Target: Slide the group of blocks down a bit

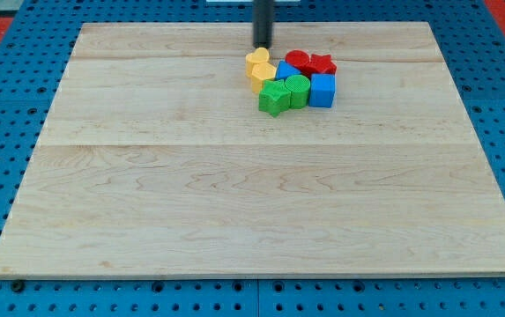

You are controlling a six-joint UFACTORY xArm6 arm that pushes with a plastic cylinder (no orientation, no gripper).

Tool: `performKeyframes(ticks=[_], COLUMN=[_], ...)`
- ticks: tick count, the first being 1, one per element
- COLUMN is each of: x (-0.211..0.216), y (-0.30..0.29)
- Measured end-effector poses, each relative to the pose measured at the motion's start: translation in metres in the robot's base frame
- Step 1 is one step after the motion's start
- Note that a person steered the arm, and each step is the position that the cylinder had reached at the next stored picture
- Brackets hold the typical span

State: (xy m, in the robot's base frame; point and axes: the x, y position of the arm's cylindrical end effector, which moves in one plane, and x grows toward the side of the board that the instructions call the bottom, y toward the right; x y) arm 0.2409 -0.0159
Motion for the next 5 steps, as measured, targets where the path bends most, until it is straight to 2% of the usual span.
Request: performKeyframes(ticks=[1,2,3,4,5], x=[0.011,0.041,0.043,0.027,0.044], y=[-0.002,0.043,0.043,0.027,0.028])
